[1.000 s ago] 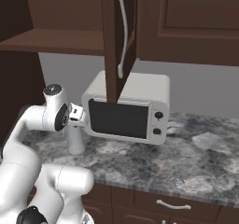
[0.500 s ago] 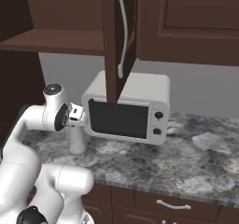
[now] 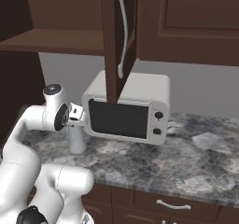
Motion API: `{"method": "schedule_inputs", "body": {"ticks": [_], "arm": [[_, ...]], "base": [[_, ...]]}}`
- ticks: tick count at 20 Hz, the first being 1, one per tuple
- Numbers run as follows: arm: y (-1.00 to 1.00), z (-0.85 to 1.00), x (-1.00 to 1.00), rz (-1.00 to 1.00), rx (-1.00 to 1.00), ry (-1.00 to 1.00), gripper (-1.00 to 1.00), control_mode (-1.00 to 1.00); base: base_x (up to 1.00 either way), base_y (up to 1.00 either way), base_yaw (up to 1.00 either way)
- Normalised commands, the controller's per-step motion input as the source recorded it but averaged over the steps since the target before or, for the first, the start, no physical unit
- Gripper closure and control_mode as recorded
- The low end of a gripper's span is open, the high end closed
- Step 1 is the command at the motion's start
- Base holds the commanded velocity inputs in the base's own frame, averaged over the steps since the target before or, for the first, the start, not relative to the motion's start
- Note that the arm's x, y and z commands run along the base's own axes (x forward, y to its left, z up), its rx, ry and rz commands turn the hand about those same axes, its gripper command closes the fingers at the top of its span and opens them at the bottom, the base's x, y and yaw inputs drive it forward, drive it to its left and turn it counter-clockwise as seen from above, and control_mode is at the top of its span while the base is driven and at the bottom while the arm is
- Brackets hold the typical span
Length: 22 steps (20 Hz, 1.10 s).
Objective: There is a tray on the dining counter. Grab the cup, mug, and pitcher and place them on the tray. The pitcher may be placed next to the tray if it cannot fit the tray.
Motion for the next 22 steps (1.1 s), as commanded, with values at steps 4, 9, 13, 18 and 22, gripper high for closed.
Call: {"method": "schedule_inputs", "body": {"ticks": [4, 9, 13, 18, 22], "arm": [[-0.01, 0.28, -0.24, 0.05, 0.00, -0.09, 1.00, -1.00], [-0.04, 0.51, -0.52, 0.10, 0.00, -0.13, 1.00, -1.00], [-0.08, 0.56, -0.67, 0.12, 0.04, -0.10, 1.00, -1.00], [-0.09, 0.61, -0.61, 0.08, 0.05, -0.04, 1.00, -1.00], [-0.02, 0.64, -0.49, 0.00, 0.03, 0.00, 1.00, -1.00]], "base": [[0.00, 0.00, 0.00], [0.00, 0.00, 0.00], [0.00, 0.00, 0.00], [0.00, 0.00, 0.00], [0.00, 0.00, 0.00]]}}
